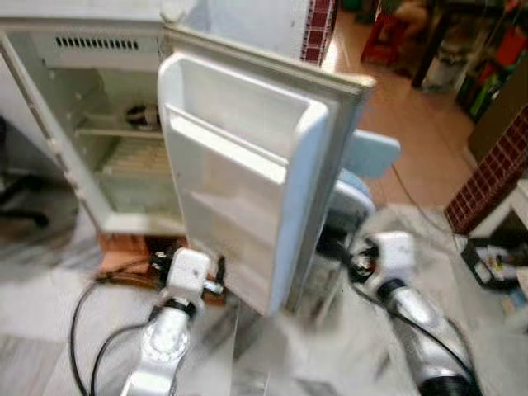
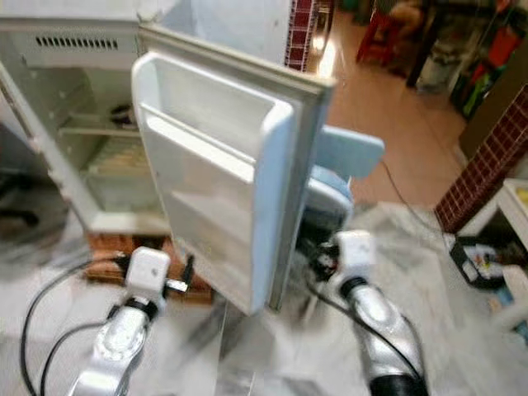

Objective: Restocking fridge

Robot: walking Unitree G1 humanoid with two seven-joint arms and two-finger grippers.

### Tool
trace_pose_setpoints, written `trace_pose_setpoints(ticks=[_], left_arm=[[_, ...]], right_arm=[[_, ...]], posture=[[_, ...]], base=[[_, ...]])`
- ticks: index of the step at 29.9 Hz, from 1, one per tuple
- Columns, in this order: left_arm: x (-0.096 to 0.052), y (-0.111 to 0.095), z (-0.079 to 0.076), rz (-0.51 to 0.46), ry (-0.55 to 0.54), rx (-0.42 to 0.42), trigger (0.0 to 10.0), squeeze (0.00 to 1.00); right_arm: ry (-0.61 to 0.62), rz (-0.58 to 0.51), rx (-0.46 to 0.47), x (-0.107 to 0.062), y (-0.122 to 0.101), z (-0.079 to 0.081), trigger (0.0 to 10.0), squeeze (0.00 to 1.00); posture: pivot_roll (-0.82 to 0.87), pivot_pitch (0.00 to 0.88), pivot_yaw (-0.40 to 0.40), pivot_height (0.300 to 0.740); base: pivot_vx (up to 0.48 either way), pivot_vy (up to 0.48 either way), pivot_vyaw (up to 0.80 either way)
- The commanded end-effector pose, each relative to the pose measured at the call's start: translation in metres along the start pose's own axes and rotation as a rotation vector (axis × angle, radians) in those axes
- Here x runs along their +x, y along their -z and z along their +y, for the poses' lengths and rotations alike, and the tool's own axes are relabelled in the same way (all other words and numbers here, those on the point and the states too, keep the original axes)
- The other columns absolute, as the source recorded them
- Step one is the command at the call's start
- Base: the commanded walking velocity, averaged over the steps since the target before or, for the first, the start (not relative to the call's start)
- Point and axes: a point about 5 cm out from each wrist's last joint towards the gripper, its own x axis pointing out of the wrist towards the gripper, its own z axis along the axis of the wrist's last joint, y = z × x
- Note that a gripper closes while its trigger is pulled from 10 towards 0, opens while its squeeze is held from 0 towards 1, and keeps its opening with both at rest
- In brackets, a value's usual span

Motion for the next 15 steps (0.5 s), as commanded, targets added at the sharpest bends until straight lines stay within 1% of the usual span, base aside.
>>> trace_pose_setpoints(ticks=[1, 2, 4, 6, 8, 9, 10, 11, 12, 13, 14, 15], left_arm=[[-0.001, 0.001, 0.006, 0.005, -0.026, 0.003, 10.0, 0.00], [-0.001, 0.000, 0.007, 0.004, -0.027, 0.003, 10.0, 0.00], [-0.001, 0.000, 0.008, 0.004, -0.027, 0.003, 10.0, 0.00], [0.000, 0.000, 0.008, 0.007, -0.028, 0.007, 10.0, 0.00], [0.000, 0.000, 0.008, 0.010, -0.029, 0.007, 10.0, 0.00], [0.000, 0.001, 0.008, 0.011, -0.028, 0.006, 10.0, 0.00], [0.000, 0.001, 0.008, 0.011, -0.028, 0.006, 10.0, 0.00], [0.000, 0.001, 0.007, 0.013, -0.030, 0.003, 10.0, 0.00], [0.001, 0.004, 0.006, 0.020, -0.030, 0.001, 10.0, 0.00], [0.001, 0.004, 0.006, 0.020, -0.030, 0.001, 10.0, 0.00], [0.002, 0.005, 0.004, 0.027, -0.027, 0.001, 10.0, 0.00], [0.002, 0.006, 0.004, 0.029, -0.025, 0.000, 10.0, 0.00]], right_arm=[[0.002, -0.014, 0.015, 0.005, -0.002, 0.008, 10.0, 1.00], [0.044, -0.025, 0.028, 0.008, -0.004, 0.007, 10.0, 1.00], [0.064, -0.030, 0.037, 0.010, -0.005, 0.006, 10.0, 1.00], [0.106, -0.044, 0.064, 0.015, -0.008, 0.008, 10.0, 1.00], [0.161, -0.037, 0.064, 0.020, -0.009, 0.008, 10.0, 1.00], [0.182, -0.047, 0.103, 0.024, -0.012, 0.008, 10.0, 1.00], [0.182, -0.047, 0.103, 0.024, -0.012, 0.008, 10.0, 1.00], [0.203, -0.061, 0.113, 0.028, -0.016, 0.009, 10.0, 1.00], [0.214, -0.072, 0.125, 0.034, -0.021, 0.011, 10.0, 0.28], [0.214, -0.072, 0.125, 0.034, -0.021, 0.011, 10.0, 0.28], [0.223, -0.075, 0.136, 0.039, -0.023, 0.013, 10.0, 0.00], [0.228, -0.075, 0.138, 0.040, -0.023, 0.014, 10.0, 0.00]], posture=[[0.07, 0.000, -0.029, 0.740], [0.08, 0.000, -0.030, 0.740], [0.08, 0.000, -0.032, 0.740], [0.09, 0.000, -0.033, 0.740], [0.09, 0.000, -0.032, 0.740], [0.10, 0.000, -0.034, 0.740], [0.10, 0.000, -0.034, 0.740], [0.10, 0.000, -0.037, 0.740], [0.11, 0.000, -0.041, 0.740], [0.11, 0.000, -0.041, 0.740], [0.11, 0.000, -0.046, 0.740], [0.11, 0.000, -0.046, 0.740]], base=[[0.000, 0.000, 0.79], [0.000, 0.000, 0.79], [0.000, 0.000, 0.79], [0.000, 0.000, 0.79], [0.000, 0.000, 0.00], [0.000, 0.000, 0.00], [0.000, 0.000, 0.00], [0.000, 0.000, 0.00], [0.000, 0.000, 0.00], [0.000, 0.000, 0.00], [0.000, 0.000, 0.00], [0.000, 0.000, 0.00]])
